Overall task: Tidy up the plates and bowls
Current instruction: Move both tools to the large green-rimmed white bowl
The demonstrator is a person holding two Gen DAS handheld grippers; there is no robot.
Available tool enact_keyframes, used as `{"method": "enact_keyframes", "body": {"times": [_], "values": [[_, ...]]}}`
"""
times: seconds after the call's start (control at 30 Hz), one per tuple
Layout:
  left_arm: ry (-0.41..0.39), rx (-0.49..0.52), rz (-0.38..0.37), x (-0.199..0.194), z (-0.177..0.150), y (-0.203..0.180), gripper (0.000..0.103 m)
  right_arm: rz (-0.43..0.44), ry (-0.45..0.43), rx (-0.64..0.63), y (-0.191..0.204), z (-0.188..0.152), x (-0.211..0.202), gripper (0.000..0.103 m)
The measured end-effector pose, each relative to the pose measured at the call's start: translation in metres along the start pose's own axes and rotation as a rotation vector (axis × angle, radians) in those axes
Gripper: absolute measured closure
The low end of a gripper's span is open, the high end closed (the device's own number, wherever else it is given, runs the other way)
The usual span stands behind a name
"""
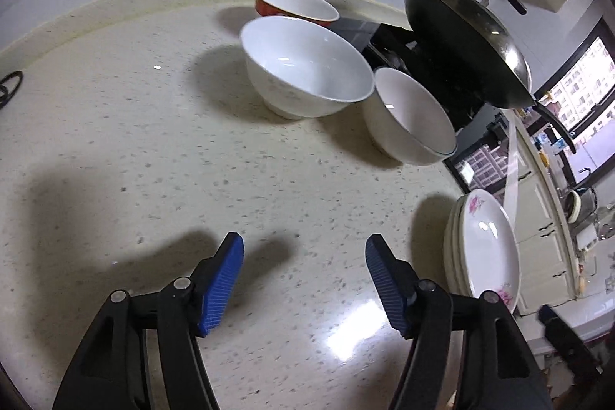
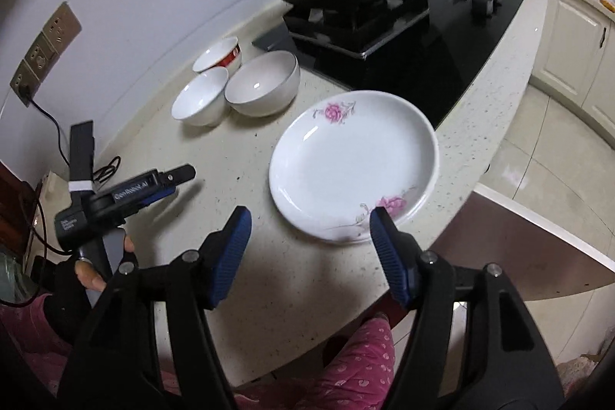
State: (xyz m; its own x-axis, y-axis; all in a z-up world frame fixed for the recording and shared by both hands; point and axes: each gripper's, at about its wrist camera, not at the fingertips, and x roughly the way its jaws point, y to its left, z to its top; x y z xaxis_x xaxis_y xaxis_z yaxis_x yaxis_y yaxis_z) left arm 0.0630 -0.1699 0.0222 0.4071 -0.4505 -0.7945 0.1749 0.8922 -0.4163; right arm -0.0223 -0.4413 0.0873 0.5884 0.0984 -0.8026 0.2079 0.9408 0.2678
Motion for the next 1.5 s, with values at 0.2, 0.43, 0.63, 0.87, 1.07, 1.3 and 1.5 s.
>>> {"method": "enact_keyframes", "body": {"times": [0.2,0.43,0.63,0.87,1.07,1.3,1.5], "values": [[0.021,-0.010,-0.053,0.011,0.015,-0.012,0.036,-0.011,0.009,-0.003,-0.003,0.018,0.012,0.036],[0.048,-0.057,-0.122,0.029,0.027,-0.019,0.036,0.001,0.007,-0.032,0.006,0.044,0.030,0.036],[0.063,-0.097,-0.162,0.038,0.034,-0.019,0.036,0.014,-0.011,-0.011,0.004,0.080,0.038,0.036],[0.047,-0.181,-0.233,0.044,0.060,-0.021,0.033,0.095,-0.034,-0.012,-0.001,0.142,0.039,0.036],[0.047,-0.228,-0.264,0.051,0.068,-0.024,0.032,0.094,-0.056,-0.032,-0.004,0.172,0.032,0.036],[0.071,-0.312,-0.299,0.058,0.068,-0.017,0.031,0.111,0.052,-0.018,0.006,0.164,0.074,0.036],[0.067,-0.372,-0.288,0.066,0.073,-0.016,0.030,0.067,0.146,-0.047,0.028,0.157,0.118,0.036]]}}
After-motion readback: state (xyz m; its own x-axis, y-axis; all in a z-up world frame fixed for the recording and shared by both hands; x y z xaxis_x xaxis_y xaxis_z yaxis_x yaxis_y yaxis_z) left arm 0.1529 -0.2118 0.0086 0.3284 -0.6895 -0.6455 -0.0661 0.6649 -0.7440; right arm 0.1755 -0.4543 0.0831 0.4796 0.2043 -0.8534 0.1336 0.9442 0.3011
